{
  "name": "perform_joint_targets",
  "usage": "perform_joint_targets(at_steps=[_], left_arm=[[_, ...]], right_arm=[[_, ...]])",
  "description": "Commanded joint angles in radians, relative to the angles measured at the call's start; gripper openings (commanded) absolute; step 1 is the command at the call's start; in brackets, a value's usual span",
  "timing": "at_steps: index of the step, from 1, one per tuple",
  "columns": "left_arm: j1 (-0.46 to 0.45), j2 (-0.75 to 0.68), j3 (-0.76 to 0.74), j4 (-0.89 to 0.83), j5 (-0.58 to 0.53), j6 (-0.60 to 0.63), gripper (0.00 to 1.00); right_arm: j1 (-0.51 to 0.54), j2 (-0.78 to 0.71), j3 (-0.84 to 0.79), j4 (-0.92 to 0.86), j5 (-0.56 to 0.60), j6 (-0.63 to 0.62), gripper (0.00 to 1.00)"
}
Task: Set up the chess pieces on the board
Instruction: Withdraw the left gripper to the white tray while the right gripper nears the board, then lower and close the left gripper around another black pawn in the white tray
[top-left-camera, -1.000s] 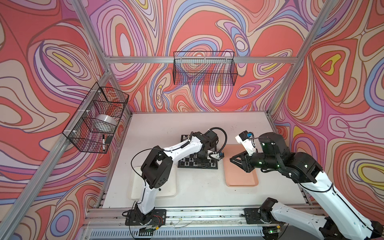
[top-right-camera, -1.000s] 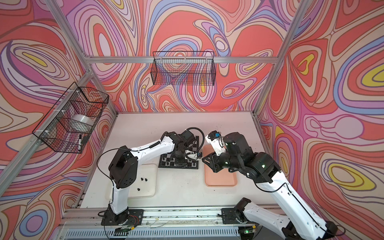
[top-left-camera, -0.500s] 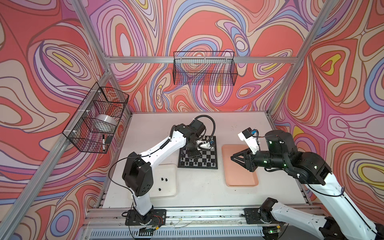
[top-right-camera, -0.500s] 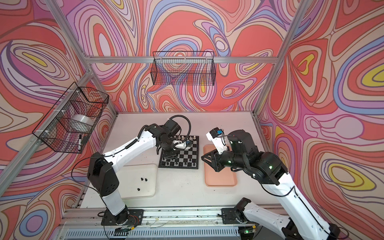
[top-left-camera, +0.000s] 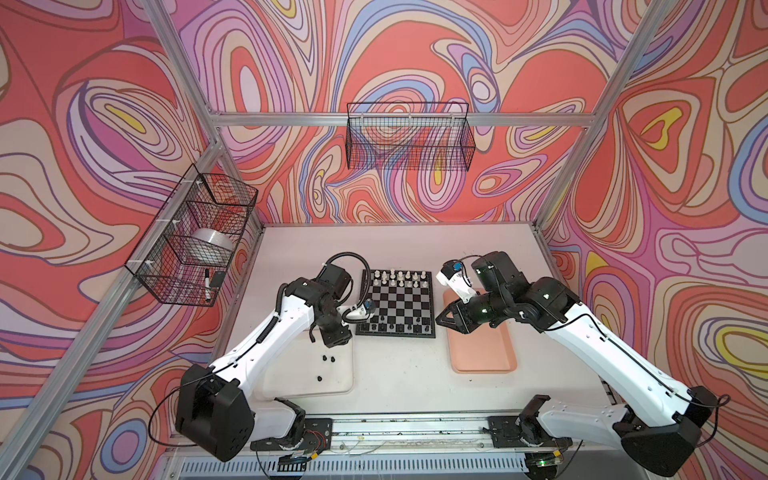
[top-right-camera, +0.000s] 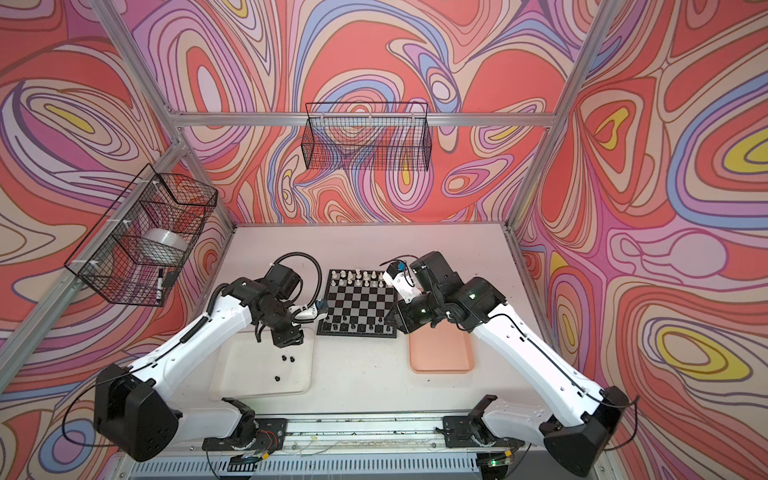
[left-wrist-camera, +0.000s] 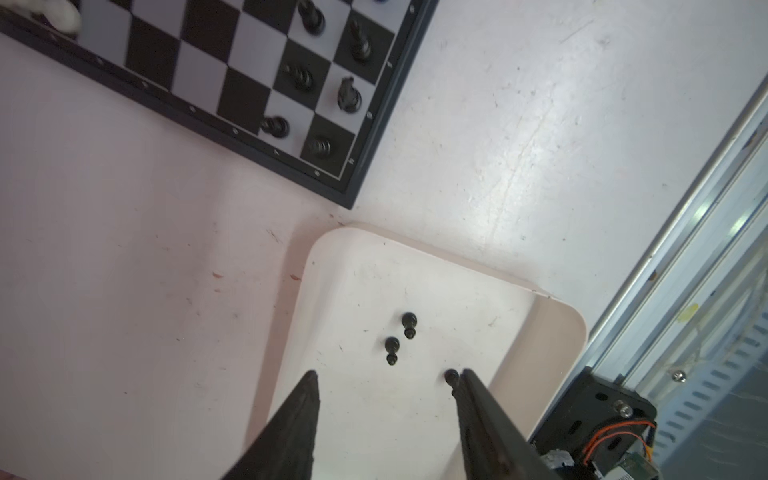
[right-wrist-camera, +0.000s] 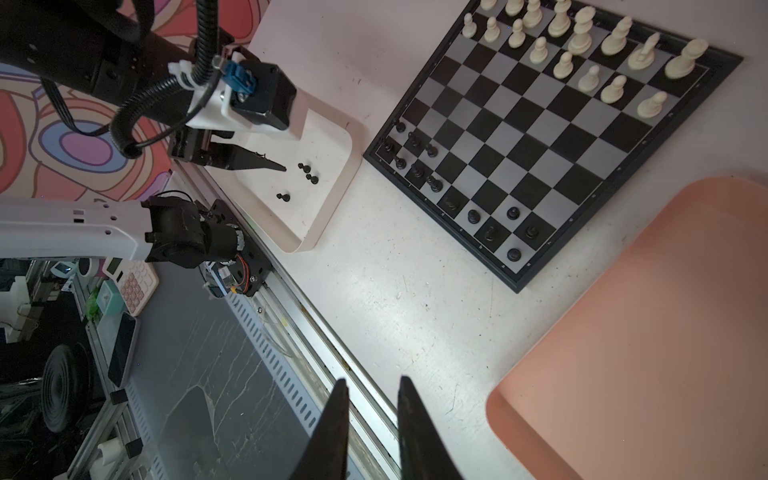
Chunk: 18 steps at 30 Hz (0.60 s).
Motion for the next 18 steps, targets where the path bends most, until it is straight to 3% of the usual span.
perform_joint_targets(at_steps=[1,18], left_arm=[[0.024,-0.037,-0.085,0.025,0.000,0.023,0.52],[0.029,-0.031,-0.292,0.224,-0.056,0.100,0.39]], right_arm=[[0.002,0.016,-0.021,0.059,-0.051,-0.019,0.21],[0.002,0.019,-0.143,0.159,-0.063,0.021,0.21]])
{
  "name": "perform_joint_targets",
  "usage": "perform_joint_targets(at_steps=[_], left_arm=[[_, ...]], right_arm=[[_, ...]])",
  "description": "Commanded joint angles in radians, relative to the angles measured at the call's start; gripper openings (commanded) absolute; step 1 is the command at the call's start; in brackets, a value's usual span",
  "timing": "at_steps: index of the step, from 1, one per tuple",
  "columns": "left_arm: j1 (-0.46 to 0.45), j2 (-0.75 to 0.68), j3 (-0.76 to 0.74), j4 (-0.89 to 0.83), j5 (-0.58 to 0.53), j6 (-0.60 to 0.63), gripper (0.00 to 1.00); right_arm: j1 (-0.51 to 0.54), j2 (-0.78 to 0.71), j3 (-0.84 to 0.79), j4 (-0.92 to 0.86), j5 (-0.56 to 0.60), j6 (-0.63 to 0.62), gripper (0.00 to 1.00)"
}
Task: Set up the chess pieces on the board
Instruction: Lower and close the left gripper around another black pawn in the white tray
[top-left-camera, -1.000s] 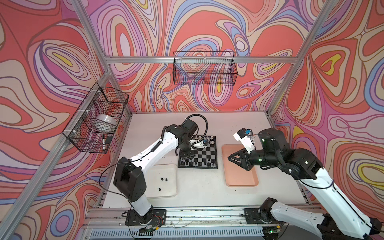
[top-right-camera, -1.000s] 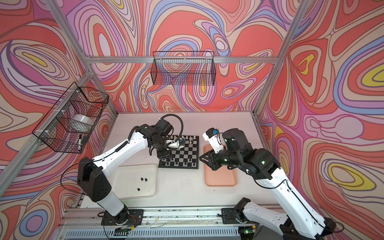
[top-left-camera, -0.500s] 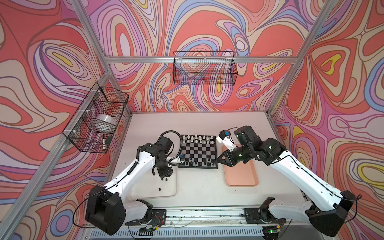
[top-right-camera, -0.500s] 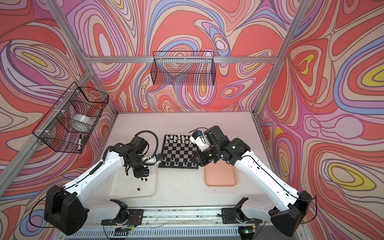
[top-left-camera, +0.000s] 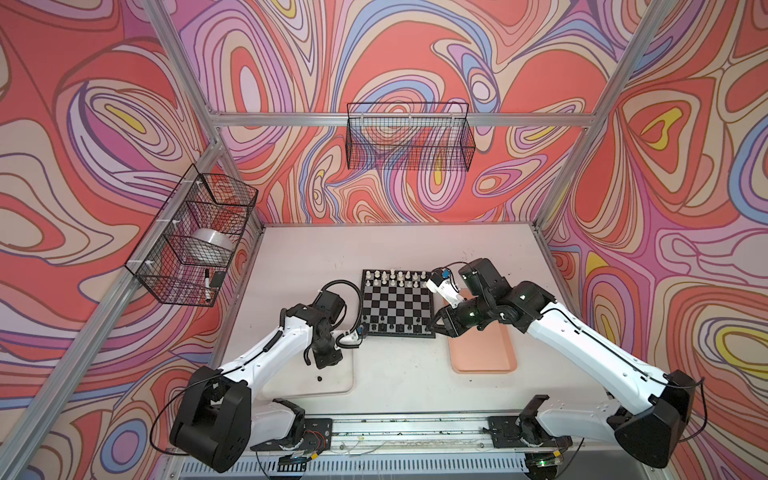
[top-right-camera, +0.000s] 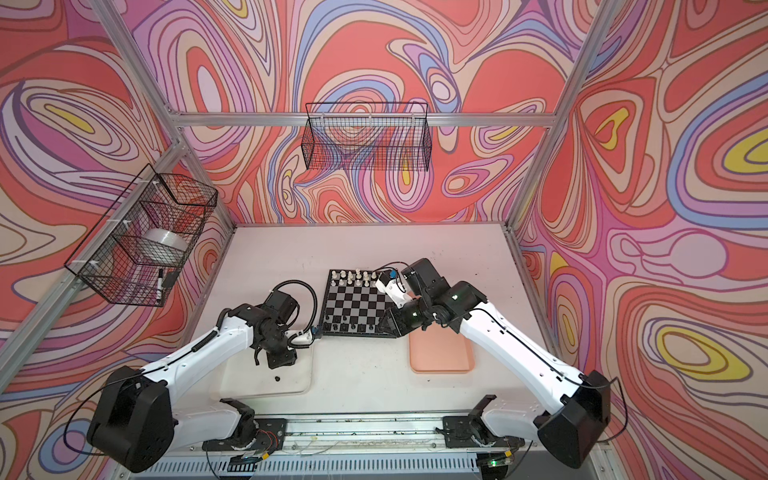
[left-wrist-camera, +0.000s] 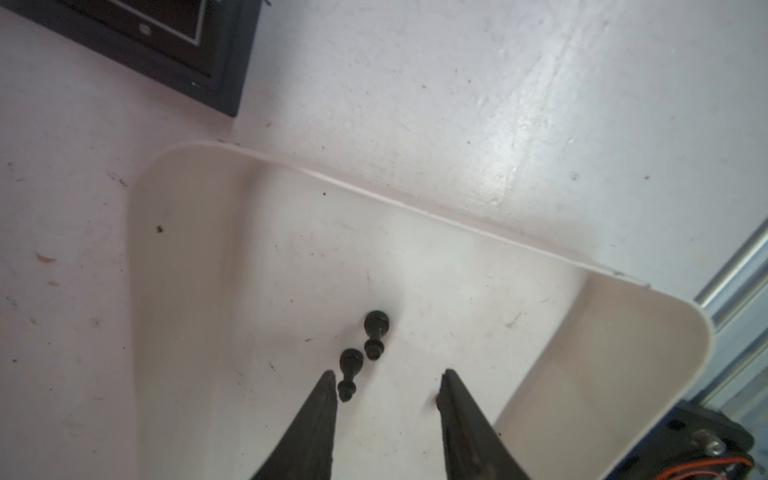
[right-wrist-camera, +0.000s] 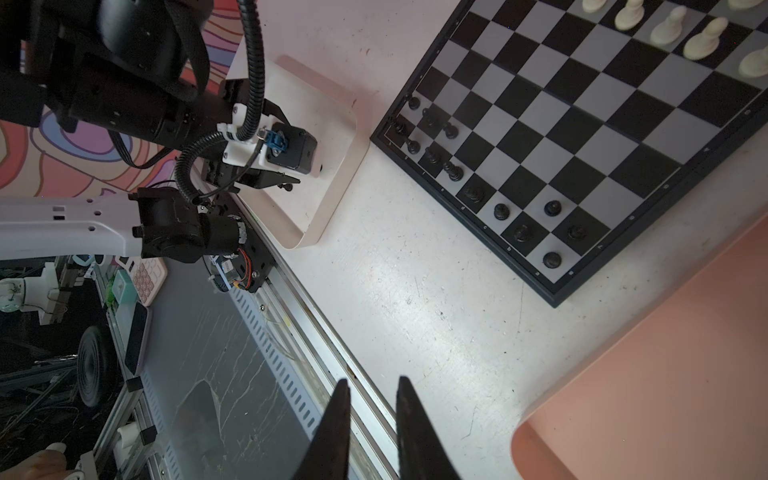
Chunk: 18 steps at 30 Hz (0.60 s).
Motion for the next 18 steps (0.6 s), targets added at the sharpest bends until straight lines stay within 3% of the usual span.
perform_joint_targets(at_steps=[1,18], left_arm=[[0.005,-0.001,-0.017,0.036,-0.015,0.035,0.38],[0.007,0.046,-0.055,0.093,-0.024,0.051,0.30]], right_arm=[[0.002,-0.020,-0.022,0.031,0.001,0.009,0.20],[0.003,-0.025,-0.057,0.053,-0.013,0.022,0.20]])
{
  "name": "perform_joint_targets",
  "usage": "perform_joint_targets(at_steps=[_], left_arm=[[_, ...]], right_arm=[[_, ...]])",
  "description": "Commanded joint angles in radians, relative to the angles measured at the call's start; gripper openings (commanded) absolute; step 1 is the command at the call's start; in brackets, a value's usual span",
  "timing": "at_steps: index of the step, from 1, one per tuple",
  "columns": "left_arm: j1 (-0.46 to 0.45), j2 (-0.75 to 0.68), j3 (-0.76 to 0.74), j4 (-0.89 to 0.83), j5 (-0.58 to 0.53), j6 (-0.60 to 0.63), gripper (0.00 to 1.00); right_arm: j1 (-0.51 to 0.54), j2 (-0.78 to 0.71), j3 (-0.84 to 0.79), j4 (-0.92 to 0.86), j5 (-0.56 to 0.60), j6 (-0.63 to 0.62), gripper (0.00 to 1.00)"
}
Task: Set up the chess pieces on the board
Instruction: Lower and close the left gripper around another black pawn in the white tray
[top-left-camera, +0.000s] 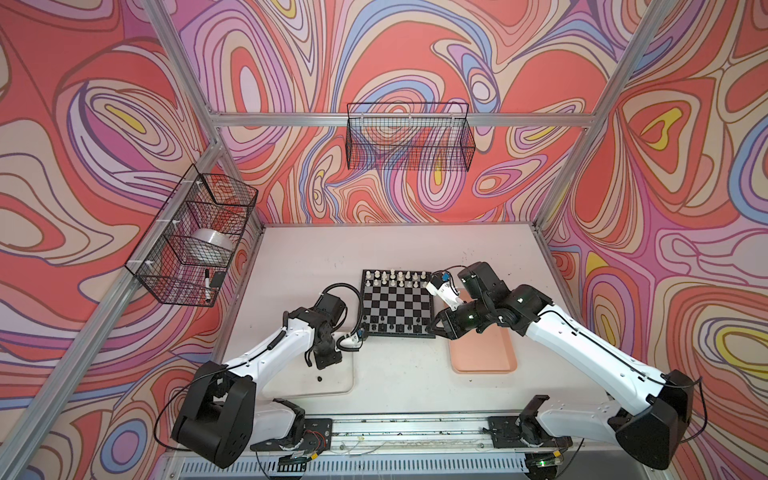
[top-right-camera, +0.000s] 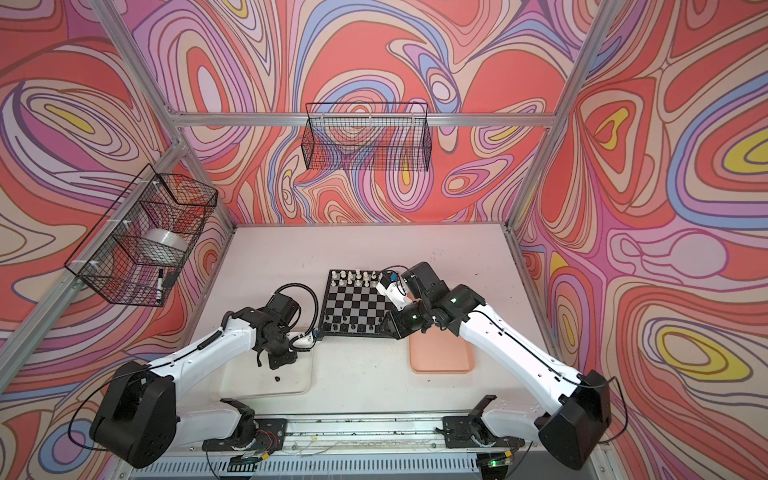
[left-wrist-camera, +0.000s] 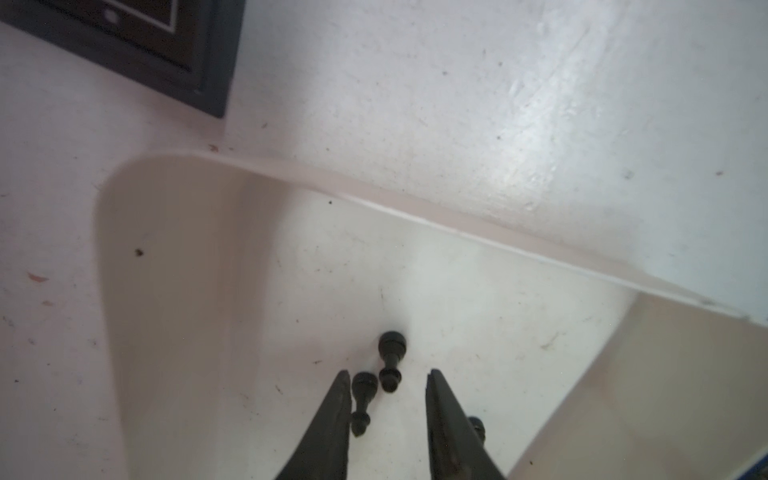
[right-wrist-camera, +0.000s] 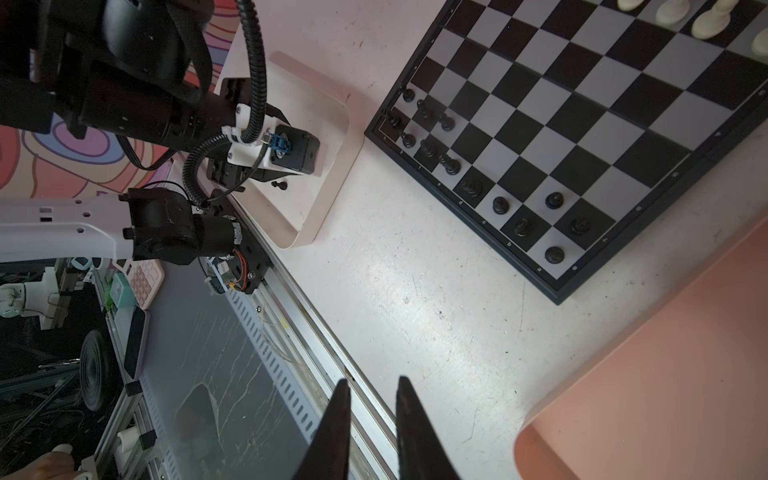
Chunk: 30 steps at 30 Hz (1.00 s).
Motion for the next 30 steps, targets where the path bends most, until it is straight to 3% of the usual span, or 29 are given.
perform_joint_targets(at_steps=[1,30], left_arm=[[0.006,0.021,-0.014,0.013,0.001,0.023,0.30],[0.006,0.032,-0.019,0.032,-0.011,0.025,0.21]], right_arm=[[0.003,-0.017,-0.014,0.019,-0.021,0.002,0.20],[0.002,-0.040,-0.033,0.023,0.006,0.004,0.20]])
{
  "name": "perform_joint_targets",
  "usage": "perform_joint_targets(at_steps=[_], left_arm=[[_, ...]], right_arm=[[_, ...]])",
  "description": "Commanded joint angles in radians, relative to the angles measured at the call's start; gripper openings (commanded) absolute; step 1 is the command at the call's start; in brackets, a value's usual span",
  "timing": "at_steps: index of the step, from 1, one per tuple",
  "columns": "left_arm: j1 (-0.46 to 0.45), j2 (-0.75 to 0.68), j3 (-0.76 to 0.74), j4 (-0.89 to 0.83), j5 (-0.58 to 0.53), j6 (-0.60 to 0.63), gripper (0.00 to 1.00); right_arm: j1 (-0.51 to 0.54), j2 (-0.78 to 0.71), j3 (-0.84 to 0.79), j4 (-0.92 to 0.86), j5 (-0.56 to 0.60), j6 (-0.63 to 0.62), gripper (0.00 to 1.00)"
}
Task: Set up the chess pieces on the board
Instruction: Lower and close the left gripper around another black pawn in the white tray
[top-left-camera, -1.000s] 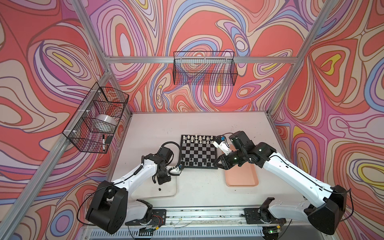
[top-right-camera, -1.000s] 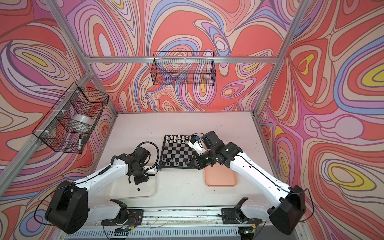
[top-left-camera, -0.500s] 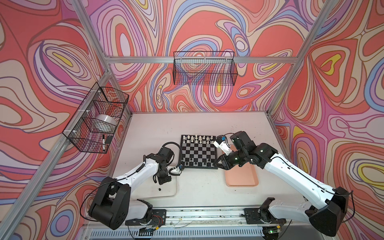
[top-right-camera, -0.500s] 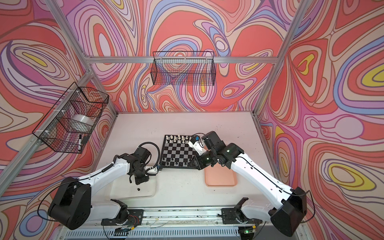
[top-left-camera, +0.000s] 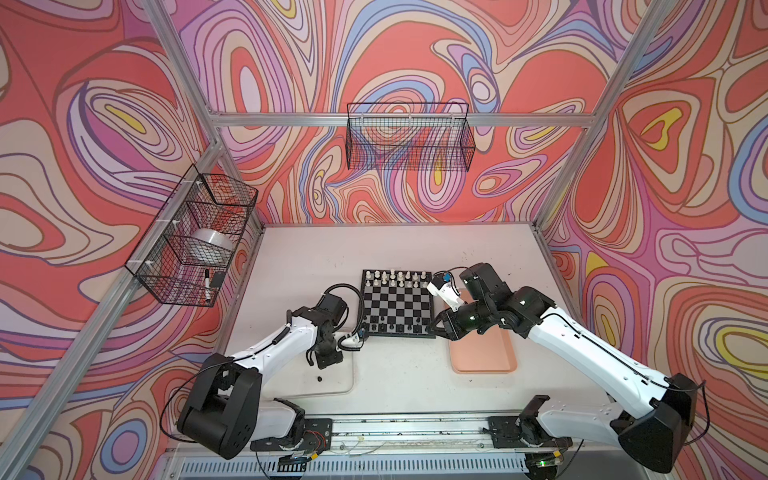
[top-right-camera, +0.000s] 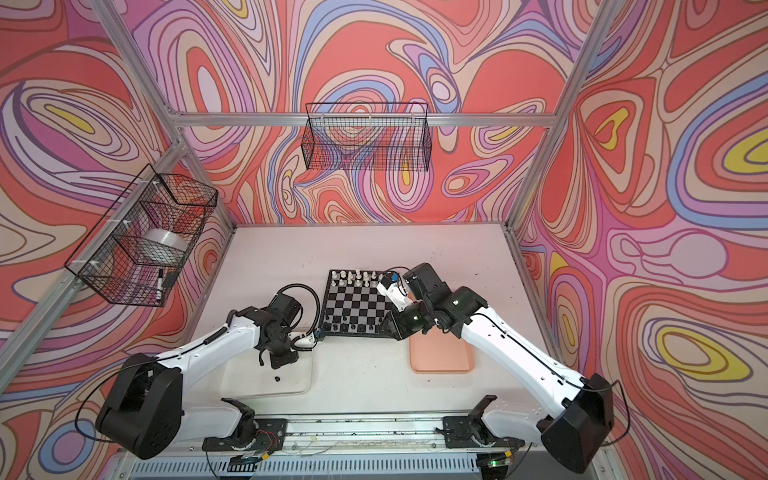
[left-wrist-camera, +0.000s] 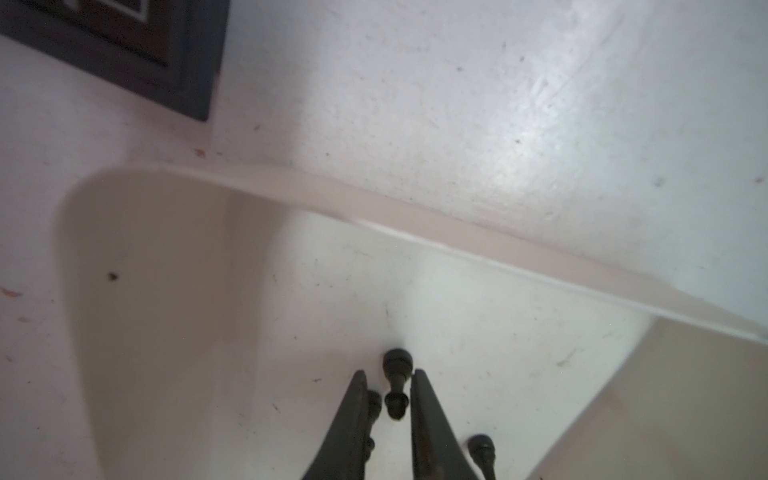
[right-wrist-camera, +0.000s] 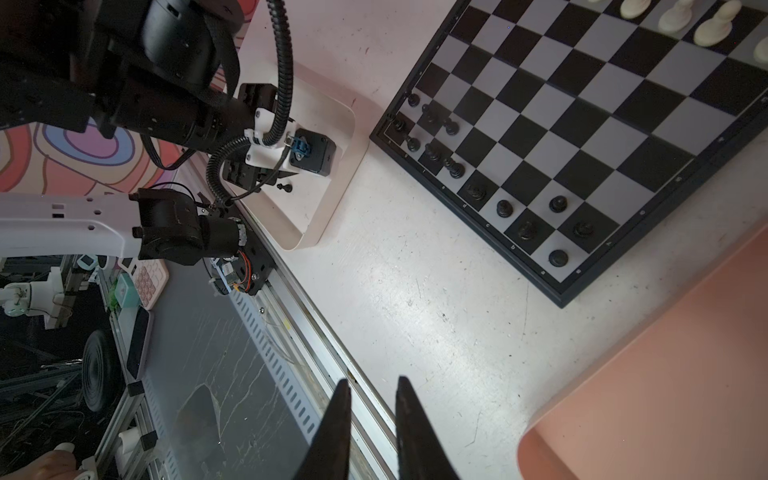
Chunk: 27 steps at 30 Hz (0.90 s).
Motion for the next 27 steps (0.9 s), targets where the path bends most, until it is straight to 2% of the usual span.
perform_joint_targets(at_steps=[1,10,27], left_arm=[[0.006,-0.007,-0.015,0.005,-0.003,0.024,0.21],[0.007,-0.010,-0.023,0.007,-0.011,0.027,0.22],[0.006,-0.017,-0.014,0.002,-0.017,0.036,0.13]], right_arm=[[0.002,-0.019,-0.016,0.008,0.012,0.002,0.20],[0.003,-0.016,-0.019,0.009,0.018,-0.001,0.20],[0.003,-0.011,-0.024,0.012,0.024,-0.005,0.20]])
